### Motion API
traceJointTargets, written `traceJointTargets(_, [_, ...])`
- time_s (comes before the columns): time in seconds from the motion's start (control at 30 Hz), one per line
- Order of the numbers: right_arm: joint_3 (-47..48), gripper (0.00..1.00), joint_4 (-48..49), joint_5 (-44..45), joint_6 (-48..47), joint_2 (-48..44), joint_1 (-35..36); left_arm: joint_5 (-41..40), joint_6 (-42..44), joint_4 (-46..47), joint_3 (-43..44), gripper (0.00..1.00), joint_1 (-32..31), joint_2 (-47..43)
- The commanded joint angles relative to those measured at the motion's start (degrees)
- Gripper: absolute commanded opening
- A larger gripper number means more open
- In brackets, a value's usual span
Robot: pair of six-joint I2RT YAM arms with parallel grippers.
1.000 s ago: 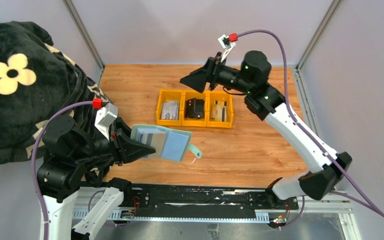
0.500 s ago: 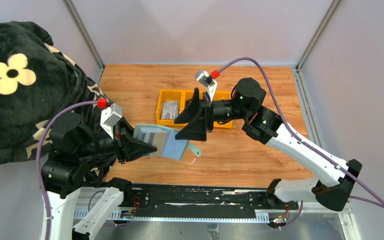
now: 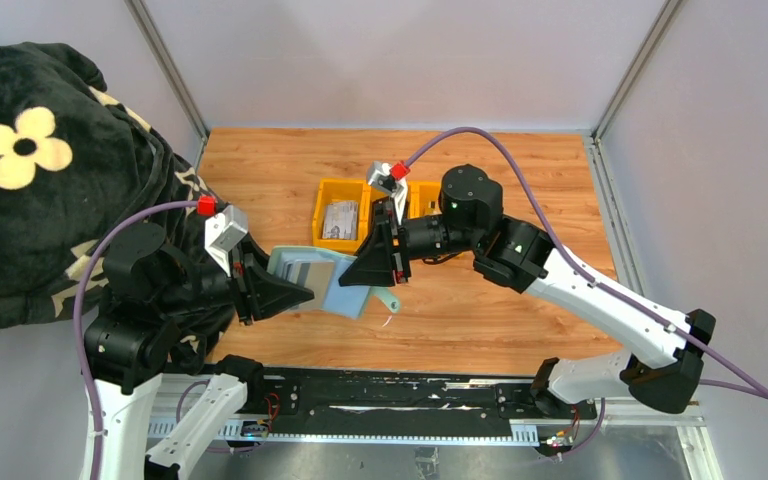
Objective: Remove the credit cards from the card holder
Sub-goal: Remove the credit card from the card holder.
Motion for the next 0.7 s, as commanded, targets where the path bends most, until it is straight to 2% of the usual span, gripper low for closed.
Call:
traceJointTargets(0.0, [3.35, 0.13, -3.61, 5.21, -0.19, 1.62, 0.97, -1.81, 0.65, 1.27, -0.1, 0.09, -0.21, -0.04])
traceJointTargets(0.03, [3.54, 0.08, -3.91, 5.82, -0.07, 1.74, 0.96, -2.15, 0.7, 1.27, -0.3, 0.17, -0.23, -0.2])
traceJointTargets(0.07, [3.61, 0.03, -4.66, 6.37, -0.09, 1.71, 0.91, -2.32, 1.02, 1.16, -0.53, 0.31, -0.24, -0.28])
traceJointTargets(0.1, [3.66, 0.0, -5.29, 7.06, -0.27, 1.55, 0.87, -2.38, 1.21, 0.98, -0.81, 0.38, -0.26, -0.31])
traceJointTargets(0.17, [3.35, 0.0, -6.18, 8.18, -1.1, 0.73, 0.87, -2.21, 1.42, 0.3, -1.07, 0.44, -0.24, -0.33])
traceJointTargets(0.47, [2.17, 0.0, -8.6, 8.58, -2.84, -1.61, 0.6, -0.02, 2.59, -1.04, -1.16, 0.4, -0.26, -0.86])
traceJointTargets(0.67, [2.1, 0.0, -7.47, 5.71, -2.01, -1.72, 0.69, -2.83, 2.69, -1.06, -0.89, 0.35, -0.23, -1.02])
